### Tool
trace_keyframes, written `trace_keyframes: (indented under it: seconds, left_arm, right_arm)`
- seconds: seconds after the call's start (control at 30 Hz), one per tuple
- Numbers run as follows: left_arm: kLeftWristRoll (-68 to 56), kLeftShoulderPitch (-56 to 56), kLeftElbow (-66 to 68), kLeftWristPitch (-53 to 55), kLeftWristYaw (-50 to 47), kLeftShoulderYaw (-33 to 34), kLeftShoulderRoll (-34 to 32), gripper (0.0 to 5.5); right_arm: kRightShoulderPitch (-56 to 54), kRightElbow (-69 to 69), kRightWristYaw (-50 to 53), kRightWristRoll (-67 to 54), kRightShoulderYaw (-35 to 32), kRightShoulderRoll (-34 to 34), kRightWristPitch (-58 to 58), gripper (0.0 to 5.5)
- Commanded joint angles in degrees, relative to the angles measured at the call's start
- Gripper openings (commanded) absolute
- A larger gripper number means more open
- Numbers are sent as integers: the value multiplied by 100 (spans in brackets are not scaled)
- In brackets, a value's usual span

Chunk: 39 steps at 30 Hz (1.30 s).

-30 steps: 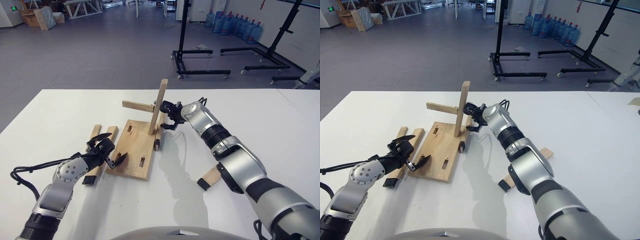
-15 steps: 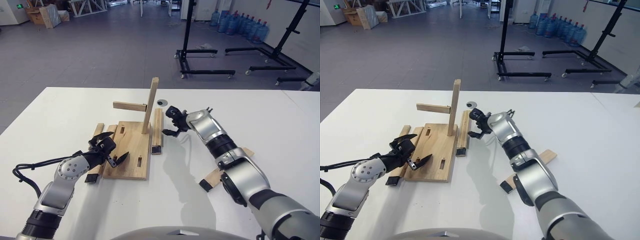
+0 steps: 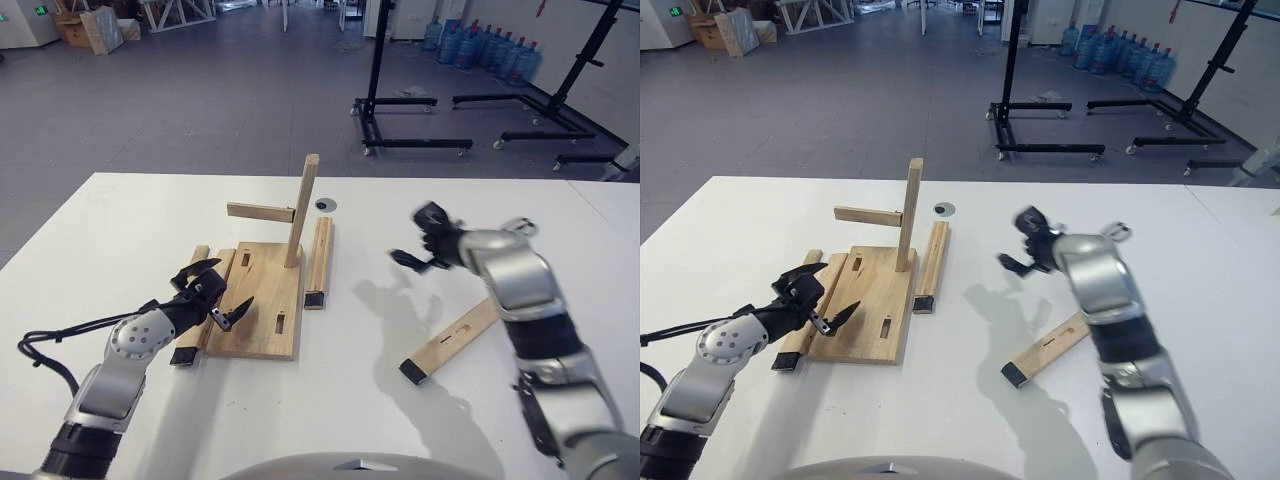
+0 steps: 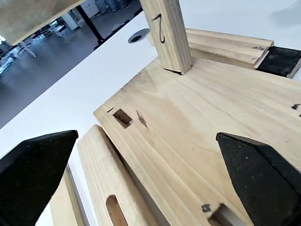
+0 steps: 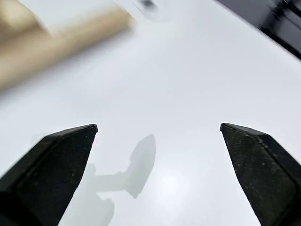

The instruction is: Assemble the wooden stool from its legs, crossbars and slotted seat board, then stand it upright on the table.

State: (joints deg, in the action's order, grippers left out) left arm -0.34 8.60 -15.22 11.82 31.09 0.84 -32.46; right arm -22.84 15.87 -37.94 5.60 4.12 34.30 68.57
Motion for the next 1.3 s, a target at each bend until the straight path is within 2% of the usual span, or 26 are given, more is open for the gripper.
trace_keyframes:
  seconds: [0.03, 0.13, 0.23, 0.33, 0.4, 0.5, 0.63, 0.77, 0.87, 0.97, 1.07, 1.17, 1.3]
  left_arm:
    - [-478, 1566, -1486, 523, -654, 968, 667, 540]
    - [-506, 2531, -2062, 589, -1111, 1348, 1205, 540]
    - [-389, 3057, -2364, 525, -1473, 1304, 1609, 540]
    - [-239, 2837, -2295, 578, -1555, 1152, 1608, 540]
    - [-301, 2677, -2348, 675, -1522, 1169, 1549, 540]
    - [-287, 2641, -2505, 753, -1672, 1251, 1657, 540]
    - [-315, 2331, -2521, 891, -1943, 1440, 1777, 540]
    - [-369, 1634, -2102, 1397, -2174, 1864, 1655, 540]
    - [-259, 972, -1496, 1691, -2593, 2306, 1556, 540]
    - [-239, 822, -1266, 1711, -2929, 2746, 1623, 540]
    - [-318, 1185, -1384, 1560, -3090, 3086, 1908, 540]
    - [-336, 1251, -1361, 1443, -3168, 3159, 2053, 540]
    - [-350, 1347, -1472, 1339, -3224, 3120, 2217, 540]
  right_arm:
    - [-4, 1274, 110, -324, -95, 11, 1008, 482]
    - [14, 1744, -55, -954, -110, 375, 2223, 482]
    - [-150, 1327, -131, -1670, -213, 820, 2393, 482]
    - [-58, 644, 466, -1814, -441, 376, 2393, 482]
    - [173, 867, 684, -2057, -526, 275, 2393, 501]
    - [1, 682, 910, -2656, -377, 759, 2393, 538]
    - [-1246, 240, 476, -3274, 121, 1020, 2362, 538]
    - [-1431, 88, -732, -3624, 584, 1906, 1416, 538]
    - [-1820, -578, -1232, -3526, 1097, 2363, 1245, 538]
    - [-2649, -1560, -1585, -3818, 1662, 2392, 2161, 538]
    - [-3695, -2402, -2101, -4215, 2807, 2489, 2391, 538]
    - [-4708, -3026, -2671, -4924, 3931, 2627, 2393, 538]
    - [-6003, -4303, -3097, -5279, 5040, 2232, 2393, 538]
